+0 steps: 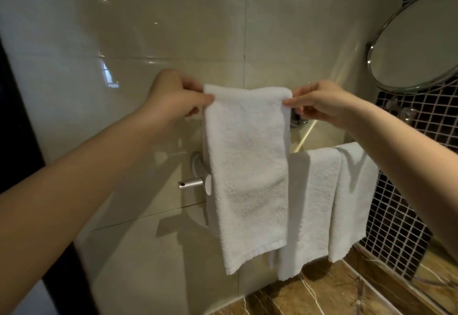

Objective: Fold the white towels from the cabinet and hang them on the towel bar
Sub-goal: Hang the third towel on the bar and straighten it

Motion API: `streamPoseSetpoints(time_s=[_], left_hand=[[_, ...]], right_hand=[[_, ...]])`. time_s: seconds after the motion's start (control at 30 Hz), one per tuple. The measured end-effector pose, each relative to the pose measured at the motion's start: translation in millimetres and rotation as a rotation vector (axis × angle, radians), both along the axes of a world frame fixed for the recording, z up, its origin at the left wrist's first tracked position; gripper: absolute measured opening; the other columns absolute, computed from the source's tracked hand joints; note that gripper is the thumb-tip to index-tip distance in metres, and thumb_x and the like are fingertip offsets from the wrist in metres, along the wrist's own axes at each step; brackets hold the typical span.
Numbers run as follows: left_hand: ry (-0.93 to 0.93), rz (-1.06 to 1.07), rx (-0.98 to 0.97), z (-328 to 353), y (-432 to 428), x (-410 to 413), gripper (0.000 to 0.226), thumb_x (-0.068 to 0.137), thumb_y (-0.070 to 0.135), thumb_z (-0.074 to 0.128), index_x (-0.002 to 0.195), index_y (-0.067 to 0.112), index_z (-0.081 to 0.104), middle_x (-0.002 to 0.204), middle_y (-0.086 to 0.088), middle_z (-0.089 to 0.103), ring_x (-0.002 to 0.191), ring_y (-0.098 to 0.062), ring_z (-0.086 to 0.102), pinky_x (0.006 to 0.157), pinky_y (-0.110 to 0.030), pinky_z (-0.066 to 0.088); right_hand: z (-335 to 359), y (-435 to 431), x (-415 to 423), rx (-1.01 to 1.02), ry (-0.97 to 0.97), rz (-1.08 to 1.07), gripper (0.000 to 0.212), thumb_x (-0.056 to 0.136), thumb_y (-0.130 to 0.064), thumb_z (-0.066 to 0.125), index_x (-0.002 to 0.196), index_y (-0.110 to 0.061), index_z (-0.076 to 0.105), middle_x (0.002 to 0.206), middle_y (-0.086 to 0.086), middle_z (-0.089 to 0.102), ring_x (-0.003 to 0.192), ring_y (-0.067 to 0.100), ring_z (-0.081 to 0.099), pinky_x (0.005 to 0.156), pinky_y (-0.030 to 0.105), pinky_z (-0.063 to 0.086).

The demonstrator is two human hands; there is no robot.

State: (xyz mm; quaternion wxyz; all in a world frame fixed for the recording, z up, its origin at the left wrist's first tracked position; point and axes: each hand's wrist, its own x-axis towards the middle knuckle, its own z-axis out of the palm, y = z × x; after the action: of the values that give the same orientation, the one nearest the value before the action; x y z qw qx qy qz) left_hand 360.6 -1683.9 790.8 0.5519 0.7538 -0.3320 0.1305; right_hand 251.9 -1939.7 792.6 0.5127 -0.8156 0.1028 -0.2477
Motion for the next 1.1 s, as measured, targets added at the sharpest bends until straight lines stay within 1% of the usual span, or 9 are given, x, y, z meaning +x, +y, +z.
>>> streamPoseSetpoints(time_s=[0.07, 0.17, 0.3, 0.43, 0.6, 0.73, 0.83, 1.0, 1.1], left_hand=[[0.051, 0.011, 0.006, -12, 2, 0, 0.02, 0.073, 0.01, 0.079, 0.063, 0.015, 0.062, 0.05, 0.0, 0.054, 0.034, -0.001, 0.047, 0.039, -0.013, 0.039], [0.102, 0.01, 0.011, -27, 5, -1, 0.021, 0.073, 0.009, 0.079, 0.064, 0.014, 0.061, 0.039, 0.009, 0.052, 0.031, 0.001, 0.046, 0.037, -0.011, 0.038], [0.133, -0.002, -0.009, -38, 6, -6, 0.023, 0.073, 0.008, 0.079, 0.062, 0.015, 0.06, 0.041, 0.008, 0.051, 0.031, 0.0, 0.045, 0.037, -0.012, 0.037], [0.151, -0.016, 0.001, -46, 4, -11, 0.02, 0.072, 0.008, 0.079, 0.064, 0.014, 0.063, 0.053, 0.003, 0.055, 0.033, 0.001, 0.046, 0.039, -0.012, 0.04], [0.141, -0.001, 0.003, -60, 1, -10, 0.021, 0.069, 0.012, 0.082, 0.062, 0.02, 0.064, 0.045, 0.013, 0.056, 0.038, 0.002, 0.049, 0.043, -0.015, 0.042], [0.071, 0.047, 0.077, -78, 5, -10, 0.018, 0.063, 0.023, 0.085, 0.061, 0.025, 0.067, 0.053, 0.016, 0.064, 0.052, 0.005, 0.057, 0.056, -0.022, 0.04], [0.065, 0.06, 0.106, -88, 9, -10, 0.015, 0.063, 0.027, 0.084, 0.063, 0.025, 0.07, 0.064, 0.012, 0.068, 0.068, -0.007, 0.064, 0.061, -0.024, 0.042], [0.069, 0.083, 0.14, -95, 10, -14, 0.017, 0.064, 0.028, 0.084, 0.057, 0.029, 0.068, 0.058, 0.015, 0.066, 0.062, -0.005, 0.062, 0.059, -0.024, 0.042], [0.06, 0.097, 0.16, -101, 11, -17, 0.017, 0.064, 0.029, 0.083, 0.057, 0.029, 0.068, 0.055, 0.019, 0.064, 0.052, 0.001, 0.057, 0.057, -0.023, 0.04]], right_hand=[[-11, 1, 2, -0.008, 0.021, 0.013, 0.029, 0.078, -0.008, 0.074, 0.099, 0.01, 0.065, 0.069, 0.01, 0.054, 0.054, 0.01, 0.051, 0.051, 0.013, 0.047], [-26, 4, 3, -0.011, 0.033, 0.051, 0.028, 0.081, -0.01, 0.072, 0.104, 0.003, 0.063, 0.07, 0.01, 0.05, 0.052, 0.006, 0.051, 0.051, 0.012, 0.046], [-38, 4, 0, -0.07, 0.066, 0.032, 0.02, 0.082, -0.016, 0.072, 0.092, -0.001, 0.064, 0.069, 0.007, 0.049, 0.049, 0.002, 0.049, 0.051, 0.017, 0.034], [-49, 5, -8, -0.087, 0.09, 0.003, 0.017, 0.081, -0.019, 0.074, 0.088, -0.005, 0.065, 0.065, 0.006, 0.051, 0.048, 0.003, 0.047, 0.046, 0.015, 0.032], [-61, 6, -15, -0.133, 0.142, -0.054, 0.017, 0.079, -0.02, 0.076, 0.083, -0.004, 0.069, 0.065, 0.003, 0.057, 0.049, 0.002, 0.049, 0.051, 0.018, 0.032], [-69, 9, -17, -0.18, 0.19, -0.079, 0.016, 0.077, -0.015, 0.078, 0.068, -0.012, 0.065, 0.064, 0.004, 0.058, 0.056, 0.009, 0.049, 0.049, 0.019, 0.031], [-77, 9, -15, -0.202, 0.181, -0.065, 0.023, 0.077, -0.014, 0.078, 0.061, -0.014, 0.061, 0.059, 0.002, 0.055, 0.057, 0.01, 0.046, 0.046, 0.016, 0.029], [-84, 8, -15, -0.204, 0.195, -0.088, 0.014, 0.074, -0.016, 0.081, 0.071, -0.011, 0.067, 0.058, -0.002, 0.059, 0.047, 0.001, 0.051, 0.043, 0.013, 0.031], [-92, 8, -16, -0.194, 0.213, -0.097, 0.019, 0.074, -0.016, 0.081, 0.084, -0.006, 0.07, 0.062, 0.0, 0.06, 0.05, 0.003, 0.052, 0.043, 0.013, 0.031]])
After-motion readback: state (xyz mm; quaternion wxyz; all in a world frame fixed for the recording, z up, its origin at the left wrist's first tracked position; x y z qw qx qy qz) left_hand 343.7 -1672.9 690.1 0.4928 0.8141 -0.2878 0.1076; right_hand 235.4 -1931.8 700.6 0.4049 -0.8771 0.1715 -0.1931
